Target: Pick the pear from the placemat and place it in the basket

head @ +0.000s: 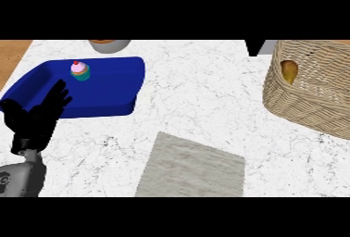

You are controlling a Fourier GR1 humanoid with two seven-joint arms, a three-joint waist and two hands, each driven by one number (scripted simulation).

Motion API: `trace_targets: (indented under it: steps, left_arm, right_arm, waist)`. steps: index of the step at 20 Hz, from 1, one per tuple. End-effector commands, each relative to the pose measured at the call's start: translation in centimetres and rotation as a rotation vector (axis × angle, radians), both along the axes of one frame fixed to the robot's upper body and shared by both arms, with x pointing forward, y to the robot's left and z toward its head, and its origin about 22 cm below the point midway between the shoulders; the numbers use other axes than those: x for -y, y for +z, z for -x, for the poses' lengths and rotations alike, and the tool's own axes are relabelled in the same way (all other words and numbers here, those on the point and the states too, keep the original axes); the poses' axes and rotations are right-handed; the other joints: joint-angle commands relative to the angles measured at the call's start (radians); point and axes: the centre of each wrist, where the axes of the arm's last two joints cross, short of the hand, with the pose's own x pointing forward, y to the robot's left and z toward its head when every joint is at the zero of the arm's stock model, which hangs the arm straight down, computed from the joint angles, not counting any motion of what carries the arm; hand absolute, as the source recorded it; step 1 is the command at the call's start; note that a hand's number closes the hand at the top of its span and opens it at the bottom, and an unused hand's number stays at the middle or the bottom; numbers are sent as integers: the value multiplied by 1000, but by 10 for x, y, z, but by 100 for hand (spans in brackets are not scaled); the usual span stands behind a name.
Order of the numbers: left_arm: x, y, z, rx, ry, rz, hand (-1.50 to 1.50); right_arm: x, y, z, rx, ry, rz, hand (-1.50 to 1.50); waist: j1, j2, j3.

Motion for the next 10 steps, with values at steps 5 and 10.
trace_targets:
  steps: [5, 10]
  left_arm:
    - [-3, -11, 0, -4, 0, -7, 0]
    - [2, 5, -9, 6, -4, -10, 0]
  right_arm:
    - [92, -1, 102, -57, 93, -39, -150]
    - [133, -9, 144, -100, 165, -51, -150]
  waist:
    - [-11, 2, 0]
    - [0, 4, 0]
